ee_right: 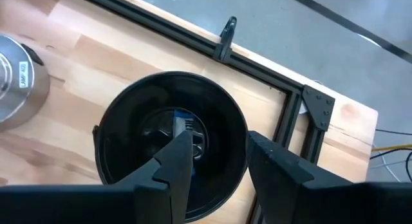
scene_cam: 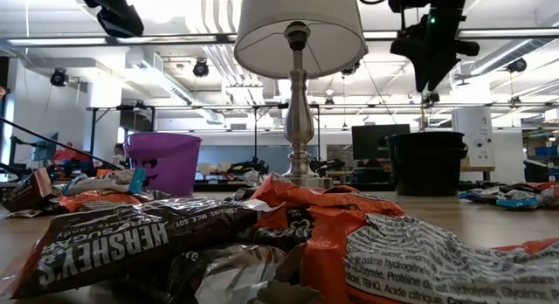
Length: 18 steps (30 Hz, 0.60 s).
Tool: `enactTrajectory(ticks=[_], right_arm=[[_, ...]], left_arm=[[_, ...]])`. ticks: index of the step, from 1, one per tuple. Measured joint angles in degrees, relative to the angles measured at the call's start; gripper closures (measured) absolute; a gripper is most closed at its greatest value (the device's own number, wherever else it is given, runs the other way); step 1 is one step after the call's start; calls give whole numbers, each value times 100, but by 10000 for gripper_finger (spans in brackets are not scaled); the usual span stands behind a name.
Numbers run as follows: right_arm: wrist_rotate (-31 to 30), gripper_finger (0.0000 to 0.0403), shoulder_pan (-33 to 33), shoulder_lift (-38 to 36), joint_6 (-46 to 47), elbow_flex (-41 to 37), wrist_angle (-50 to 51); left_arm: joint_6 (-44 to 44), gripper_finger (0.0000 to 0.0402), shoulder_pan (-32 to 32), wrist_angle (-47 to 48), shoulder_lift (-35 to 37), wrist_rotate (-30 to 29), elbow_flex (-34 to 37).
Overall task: Sort candy
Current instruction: Put the white chocolate into the black bin
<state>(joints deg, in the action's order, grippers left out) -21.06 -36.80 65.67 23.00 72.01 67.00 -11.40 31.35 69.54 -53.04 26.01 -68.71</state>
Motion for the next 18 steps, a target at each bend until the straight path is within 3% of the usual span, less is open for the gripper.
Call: enactTrajectory(ticks=[6,13,18], right_arm=[[51,266,0,0,259,109,38],[460,266,2,0,361,188,57],[521,266,2,0,482,188,57]], left_arm=[[256,271,-844,-81,7,-513,524],[725,274,-1661,-703,-6,-511,1315],[862,274,-2021,-869,-173,-689,1421]])
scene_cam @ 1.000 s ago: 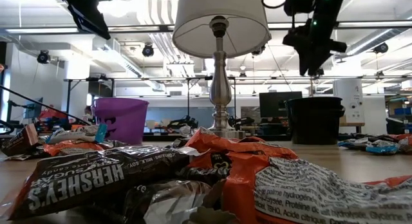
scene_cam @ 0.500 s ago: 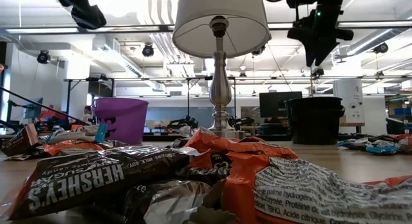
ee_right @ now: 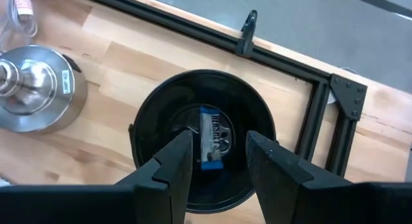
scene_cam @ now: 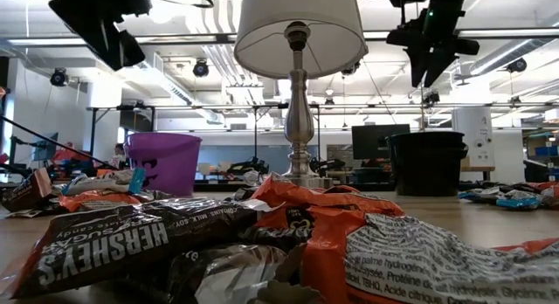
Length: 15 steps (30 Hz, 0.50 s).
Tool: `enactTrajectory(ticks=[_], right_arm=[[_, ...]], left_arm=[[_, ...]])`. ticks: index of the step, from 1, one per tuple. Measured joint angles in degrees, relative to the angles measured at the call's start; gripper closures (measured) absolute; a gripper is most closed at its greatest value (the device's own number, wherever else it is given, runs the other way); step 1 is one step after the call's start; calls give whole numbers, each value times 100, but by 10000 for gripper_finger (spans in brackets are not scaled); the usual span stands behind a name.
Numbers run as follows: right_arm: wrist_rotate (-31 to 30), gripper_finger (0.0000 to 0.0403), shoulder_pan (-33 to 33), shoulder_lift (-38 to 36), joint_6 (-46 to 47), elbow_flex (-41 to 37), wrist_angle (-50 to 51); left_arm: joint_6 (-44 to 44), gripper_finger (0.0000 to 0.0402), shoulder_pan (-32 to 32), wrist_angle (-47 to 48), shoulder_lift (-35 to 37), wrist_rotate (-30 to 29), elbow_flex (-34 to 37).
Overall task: Sort candy
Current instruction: Put the white chocolate into the black bin
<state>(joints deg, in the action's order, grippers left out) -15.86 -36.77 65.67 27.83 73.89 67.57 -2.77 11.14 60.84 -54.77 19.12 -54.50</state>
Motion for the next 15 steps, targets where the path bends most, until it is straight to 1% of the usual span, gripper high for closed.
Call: enactTrajectory(ticks=[6,11,15], right_arm=[[88,266,0,0,81,0,0],[131,266,0,0,82,0,0],[131,266,0,0,79,0,1]], left_arm=[[73,274,-226,-178,-362,-62,12],[96,274,-423,-521,-685,-71,202],[120,274,-562,-595,-953,-128,264]])
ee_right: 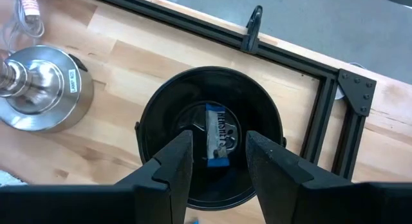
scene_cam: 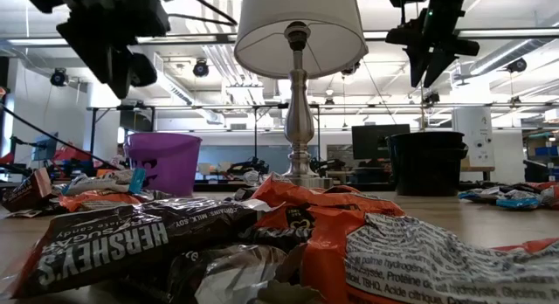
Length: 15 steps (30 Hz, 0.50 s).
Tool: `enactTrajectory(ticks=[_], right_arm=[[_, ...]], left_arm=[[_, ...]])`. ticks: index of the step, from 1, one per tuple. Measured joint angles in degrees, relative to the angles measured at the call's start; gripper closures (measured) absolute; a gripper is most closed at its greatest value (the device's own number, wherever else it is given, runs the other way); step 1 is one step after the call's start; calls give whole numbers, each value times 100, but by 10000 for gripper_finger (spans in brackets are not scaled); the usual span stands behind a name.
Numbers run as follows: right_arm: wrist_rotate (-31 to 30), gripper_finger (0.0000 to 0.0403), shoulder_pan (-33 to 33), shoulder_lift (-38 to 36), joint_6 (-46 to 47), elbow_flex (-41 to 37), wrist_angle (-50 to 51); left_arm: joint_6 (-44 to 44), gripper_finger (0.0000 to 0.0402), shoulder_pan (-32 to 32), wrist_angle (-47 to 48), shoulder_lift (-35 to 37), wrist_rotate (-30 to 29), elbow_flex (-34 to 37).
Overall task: Sort candy
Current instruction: Put the white chocolate into the black bin
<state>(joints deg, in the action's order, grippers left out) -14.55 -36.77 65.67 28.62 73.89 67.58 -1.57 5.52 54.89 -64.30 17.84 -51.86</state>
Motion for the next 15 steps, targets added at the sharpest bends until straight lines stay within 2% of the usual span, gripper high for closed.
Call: enactTrajectory(ticks=[15], right_arm=[[7,266,0,0,-11,-2,190]], left_arm=[[274,274,-604,-550,-648,-741,260]])
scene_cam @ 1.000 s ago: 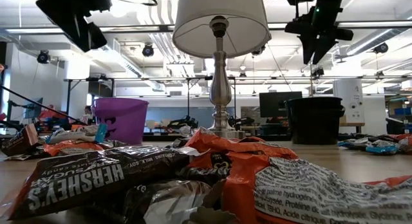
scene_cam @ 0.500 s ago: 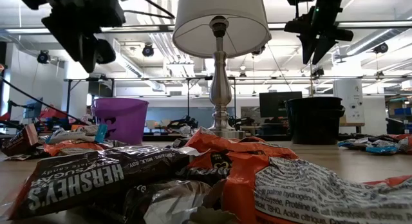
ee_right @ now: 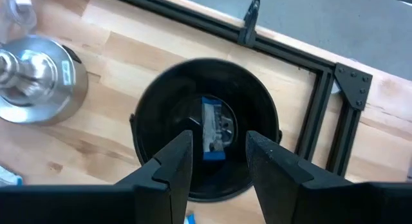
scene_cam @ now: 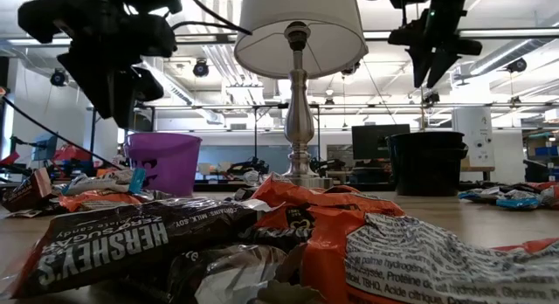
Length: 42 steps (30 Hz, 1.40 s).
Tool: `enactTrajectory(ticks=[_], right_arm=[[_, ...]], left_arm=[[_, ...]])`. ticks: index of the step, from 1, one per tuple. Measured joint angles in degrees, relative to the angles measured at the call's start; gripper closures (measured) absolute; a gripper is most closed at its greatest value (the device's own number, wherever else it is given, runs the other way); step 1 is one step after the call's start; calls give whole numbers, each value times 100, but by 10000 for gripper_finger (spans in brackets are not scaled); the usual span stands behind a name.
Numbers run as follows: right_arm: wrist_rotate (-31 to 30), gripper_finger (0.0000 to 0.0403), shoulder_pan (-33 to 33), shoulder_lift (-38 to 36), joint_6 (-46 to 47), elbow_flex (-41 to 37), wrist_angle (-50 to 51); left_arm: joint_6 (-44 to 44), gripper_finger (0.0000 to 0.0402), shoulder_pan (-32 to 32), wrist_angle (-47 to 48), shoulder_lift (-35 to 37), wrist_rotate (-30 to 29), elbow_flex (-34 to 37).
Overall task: Sort candy
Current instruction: Put the white chocolate into the black bin
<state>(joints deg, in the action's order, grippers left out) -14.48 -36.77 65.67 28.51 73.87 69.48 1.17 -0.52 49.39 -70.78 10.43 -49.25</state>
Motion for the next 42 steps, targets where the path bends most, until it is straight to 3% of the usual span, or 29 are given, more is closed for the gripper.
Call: enactTrajectory(ticks=[29,34,42], right_arm=[[-2,266,0,-2,-149,-2,107],[-2,266,0,-2,-161,-2,108],[0,266,0,-2,-175,-3,109]], left_arm=[[53,274,-423,-251,-1578,107,44],[266,274,-420,-240,-1657,-536,44],[294,286,-416,-253,-1718,-640,58]])
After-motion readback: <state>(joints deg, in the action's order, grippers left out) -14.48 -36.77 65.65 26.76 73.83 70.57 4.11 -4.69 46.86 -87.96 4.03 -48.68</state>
